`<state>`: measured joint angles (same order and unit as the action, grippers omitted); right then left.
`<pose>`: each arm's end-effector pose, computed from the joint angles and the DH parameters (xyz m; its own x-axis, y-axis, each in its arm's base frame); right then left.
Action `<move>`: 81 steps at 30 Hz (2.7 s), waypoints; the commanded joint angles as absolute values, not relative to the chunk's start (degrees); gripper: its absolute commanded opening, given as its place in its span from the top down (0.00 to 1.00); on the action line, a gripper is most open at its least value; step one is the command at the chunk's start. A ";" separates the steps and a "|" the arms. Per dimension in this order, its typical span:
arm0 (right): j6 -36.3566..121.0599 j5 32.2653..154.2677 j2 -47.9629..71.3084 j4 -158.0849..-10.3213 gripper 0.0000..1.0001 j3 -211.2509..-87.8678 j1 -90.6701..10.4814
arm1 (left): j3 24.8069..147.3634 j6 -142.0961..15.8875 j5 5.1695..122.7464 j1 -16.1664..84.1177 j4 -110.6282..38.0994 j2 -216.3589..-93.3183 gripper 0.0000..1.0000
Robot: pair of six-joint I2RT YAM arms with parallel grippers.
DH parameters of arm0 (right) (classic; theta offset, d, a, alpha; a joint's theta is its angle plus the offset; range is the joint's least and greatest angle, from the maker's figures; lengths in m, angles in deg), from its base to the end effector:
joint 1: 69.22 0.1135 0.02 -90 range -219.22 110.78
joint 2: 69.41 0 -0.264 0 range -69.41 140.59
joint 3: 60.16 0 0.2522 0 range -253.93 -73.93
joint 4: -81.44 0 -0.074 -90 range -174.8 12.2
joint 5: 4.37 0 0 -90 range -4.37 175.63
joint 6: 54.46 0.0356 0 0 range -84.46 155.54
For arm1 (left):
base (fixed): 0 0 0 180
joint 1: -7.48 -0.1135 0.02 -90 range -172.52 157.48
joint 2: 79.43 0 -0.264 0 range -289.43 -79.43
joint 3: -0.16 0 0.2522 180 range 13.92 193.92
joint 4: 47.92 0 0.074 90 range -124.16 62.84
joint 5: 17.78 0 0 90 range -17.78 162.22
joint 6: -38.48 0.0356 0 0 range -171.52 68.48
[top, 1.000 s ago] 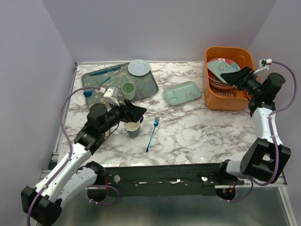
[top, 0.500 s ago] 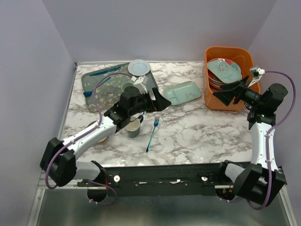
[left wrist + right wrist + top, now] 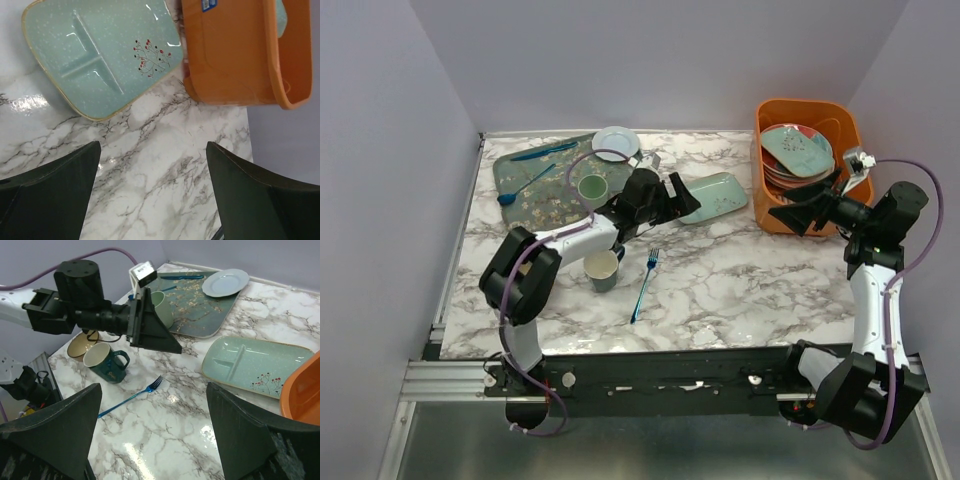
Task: Place the mixed dishes into the plastic bin
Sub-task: Pick up the plate at the center of the board.
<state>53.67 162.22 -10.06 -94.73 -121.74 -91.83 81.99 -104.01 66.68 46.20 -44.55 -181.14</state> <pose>0.2161 -0.0525 0.3481 -0.2761 0.1931 -0.9415 -0.7603 0.5554 0.3369 0.3188 -0.2600 0.2430 -0.7363 -0.4216 -0.5292 0.1769 0.6349 -0.7520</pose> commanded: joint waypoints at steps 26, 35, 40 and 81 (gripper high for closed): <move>52.68 164.29 -9.64 -92.80 0.07 -121.39 -92.25 | 100.75 -106.02 76.35 41.49 -36.62 -205.29 0.36; 52.85 164.81 -9.73 -92.80 0.07 -121.47 -92.60 | 101.81 -107.25 75.47 40.79 -38.03 -208.02 0.56; 53.03 164.81 -9.82 -92.80 0.07 -121.56 -92.78 | 101.46 -107.69 74.86 40.44 -39.17 -208.54 0.64; 52.50 164.20 -8.24 -92.01 0.07 -120.86 -93.48 | 72.11 -100.74 67.04 39.38 -51.73 -172.35 1.00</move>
